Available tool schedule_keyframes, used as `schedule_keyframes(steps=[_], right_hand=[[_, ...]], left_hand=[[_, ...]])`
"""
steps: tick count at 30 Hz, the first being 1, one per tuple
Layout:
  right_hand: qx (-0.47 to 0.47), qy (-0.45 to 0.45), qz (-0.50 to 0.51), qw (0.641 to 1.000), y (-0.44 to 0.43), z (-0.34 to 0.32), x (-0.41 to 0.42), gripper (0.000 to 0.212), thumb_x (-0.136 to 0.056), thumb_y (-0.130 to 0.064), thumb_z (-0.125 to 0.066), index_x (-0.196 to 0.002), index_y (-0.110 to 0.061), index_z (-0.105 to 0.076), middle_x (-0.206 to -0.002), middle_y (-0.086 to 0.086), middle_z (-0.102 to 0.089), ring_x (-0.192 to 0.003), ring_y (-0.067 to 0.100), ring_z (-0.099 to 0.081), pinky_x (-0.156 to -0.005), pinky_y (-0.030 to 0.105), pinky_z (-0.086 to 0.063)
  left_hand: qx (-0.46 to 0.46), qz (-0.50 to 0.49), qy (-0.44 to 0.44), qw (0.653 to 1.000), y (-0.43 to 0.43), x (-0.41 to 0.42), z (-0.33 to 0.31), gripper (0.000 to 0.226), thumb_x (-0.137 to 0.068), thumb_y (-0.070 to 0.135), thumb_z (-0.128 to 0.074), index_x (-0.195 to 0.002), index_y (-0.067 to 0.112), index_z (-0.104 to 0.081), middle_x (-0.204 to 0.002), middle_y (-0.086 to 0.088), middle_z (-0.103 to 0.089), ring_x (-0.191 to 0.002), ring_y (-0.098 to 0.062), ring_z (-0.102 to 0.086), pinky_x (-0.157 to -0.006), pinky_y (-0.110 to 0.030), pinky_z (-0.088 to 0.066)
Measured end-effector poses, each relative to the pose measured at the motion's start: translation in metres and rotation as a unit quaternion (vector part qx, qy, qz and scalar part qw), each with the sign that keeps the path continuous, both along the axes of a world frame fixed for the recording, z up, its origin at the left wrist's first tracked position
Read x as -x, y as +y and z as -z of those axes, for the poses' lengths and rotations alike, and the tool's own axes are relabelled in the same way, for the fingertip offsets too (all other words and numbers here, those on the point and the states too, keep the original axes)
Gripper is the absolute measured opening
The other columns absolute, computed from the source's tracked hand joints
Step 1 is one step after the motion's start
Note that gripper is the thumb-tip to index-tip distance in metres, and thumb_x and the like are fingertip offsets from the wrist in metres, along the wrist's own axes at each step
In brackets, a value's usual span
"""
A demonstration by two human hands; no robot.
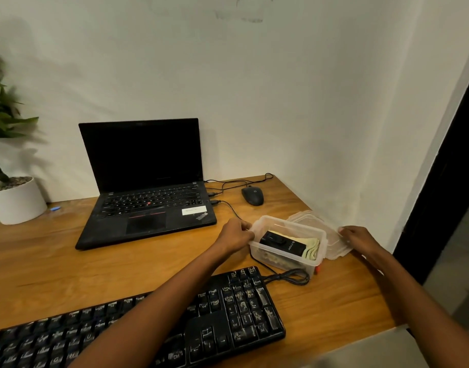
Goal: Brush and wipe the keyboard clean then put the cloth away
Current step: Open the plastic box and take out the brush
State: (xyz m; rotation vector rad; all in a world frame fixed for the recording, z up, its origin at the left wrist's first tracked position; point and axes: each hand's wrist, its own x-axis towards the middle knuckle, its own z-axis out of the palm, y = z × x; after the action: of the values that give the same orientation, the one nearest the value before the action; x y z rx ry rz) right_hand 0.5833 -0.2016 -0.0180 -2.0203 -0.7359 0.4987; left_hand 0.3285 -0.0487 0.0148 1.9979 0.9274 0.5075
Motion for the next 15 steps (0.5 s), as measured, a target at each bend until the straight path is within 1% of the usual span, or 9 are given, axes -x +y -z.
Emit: schedule_keyframes(steps=[2,4,6,7,9,11,12,14,15], right_hand=[[0.02,-0.006,-0.02,1.0,0.005,0.0,0.001,0.031,-0.098,-0.019,-0.041,-0.116,0.001,-0.057,-0.116,0.017,-0.058,-0.093,0.027,-0.056,-0.082,0.036,-0.046],[0.05,-0.025,-0.012,0.998,0.01,-0.004,0.002,0.037,-0.098,-0.025,-0.041,-0.125,-0.001,-0.053,-0.125,0.017,-0.054,-0.099,0.03,-0.055,-0.086,0.038,-0.046],[0.11,-0.13,0.023,0.985,0.018,-0.005,-0.002,0.047,-0.096,-0.037,-0.043,-0.133,-0.009,-0.046,-0.136,0.017,-0.046,-0.116,0.036,-0.048,-0.099,0.047,-0.04],[0.111,-0.19,0.046,0.974,0.021,-0.009,-0.001,0.048,-0.094,-0.039,-0.046,-0.134,-0.012,-0.046,-0.137,0.018,-0.045,-0.121,0.037,-0.045,-0.102,0.05,-0.037],[0.019,-0.263,0.031,0.964,0.028,-0.025,0.016,0.036,-0.091,-0.029,-0.057,-0.122,-0.012,-0.057,-0.123,0.015,-0.056,-0.112,0.034,-0.051,-0.095,0.047,-0.043],[-0.053,-0.272,-0.068,0.958,0.034,-0.045,0.04,0.022,-0.087,-0.014,-0.062,-0.108,-0.009,-0.065,-0.105,0.009,-0.064,-0.098,0.026,-0.057,-0.085,0.037,-0.048],[-0.045,-0.255,-0.142,0.956,0.036,-0.054,0.054,0.019,-0.086,-0.011,-0.062,-0.104,-0.009,-0.066,-0.101,0.005,-0.064,-0.094,0.021,-0.058,-0.082,0.032,-0.048],[0.05,-0.233,-0.273,0.932,0.04,-0.066,0.081,0.023,-0.084,-0.015,-0.065,-0.107,-0.011,-0.066,-0.102,0.001,-0.062,-0.094,0.017,-0.057,-0.082,0.028,-0.047],[0.114,-0.251,-0.306,0.911,0.044,-0.067,0.088,0.029,-0.084,-0.021,-0.066,-0.112,-0.013,-0.064,-0.103,0.0,-0.062,-0.096,0.017,-0.057,-0.083,0.028,-0.046]], left_hand=[[0.006,-0.002,-0.006,1.0,0.002,0.002,0.002,0.028,-0.082,-0.004,-0.055,-0.106,-0.001,-0.069,-0.107,-0.014,-0.067,-0.089,-0.019,-0.059,-0.078,-0.034,-0.05],[0.012,-0.006,-0.007,1.0,0.002,0.005,0.002,0.029,-0.082,-0.002,-0.056,-0.109,-0.001,-0.068,-0.111,-0.014,-0.066,-0.097,-0.024,-0.061,-0.087,-0.039,-0.052],[0.012,-0.013,-0.008,1.0,0.001,0.008,0.001,0.032,-0.085,0.002,-0.057,-0.116,-0.001,-0.064,-0.12,-0.014,-0.063,-0.107,-0.025,-0.059,-0.094,-0.041,-0.049],[0.007,-0.018,-0.009,1.0,0.001,0.01,0.001,0.034,-0.087,0.005,-0.057,-0.12,-0.001,-0.062,-0.124,-0.013,-0.061,-0.111,-0.025,-0.058,-0.096,-0.039,-0.048],[-0.005,-0.021,-0.015,1.0,0.002,0.014,-0.001,0.034,-0.089,0.008,-0.057,-0.122,0.001,-0.06,-0.126,-0.011,-0.06,-0.114,-0.023,-0.056,-0.096,-0.035,-0.045],[-0.015,-0.015,-0.019,1.0,0.001,0.018,-0.004,0.033,-0.091,0.01,-0.056,-0.122,0.002,-0.06,-0.127,-0.011,-0.059,-0.115,-0.022,-0.056,-0.097,-0.033,-0.044],[-0.021,-0.013,-0.018,1.0,0.001,0.021,-0.006,0.033,-0.091,0.009,-0.056,-0.123,0.003,-0.06,-0.128,-0.01,-0.059,-0.115,-0.02,-0.055,-0.097,-0.032,-0.044],[-0.033,-0.002,-0.015,0.999,-0.001,0.028,-0.009,0.032,-0.091,0.008,-0.056,-0.122,0.003,-0.06,-0.129,-0.008,-0.058,-0.116,-0.018,-0.055,-0.095,-0.026,-0.042],[-0.036,0.006,-0.015,0.999,-0.002,0.033,-0.011,0.03,-0.091,0.007,-0.055,-0.121,0.003,-0.061,-0.128,-0.008,-0.059,-0.115,-0.018,-0.055,-0.093,-0.024,-0.042]])
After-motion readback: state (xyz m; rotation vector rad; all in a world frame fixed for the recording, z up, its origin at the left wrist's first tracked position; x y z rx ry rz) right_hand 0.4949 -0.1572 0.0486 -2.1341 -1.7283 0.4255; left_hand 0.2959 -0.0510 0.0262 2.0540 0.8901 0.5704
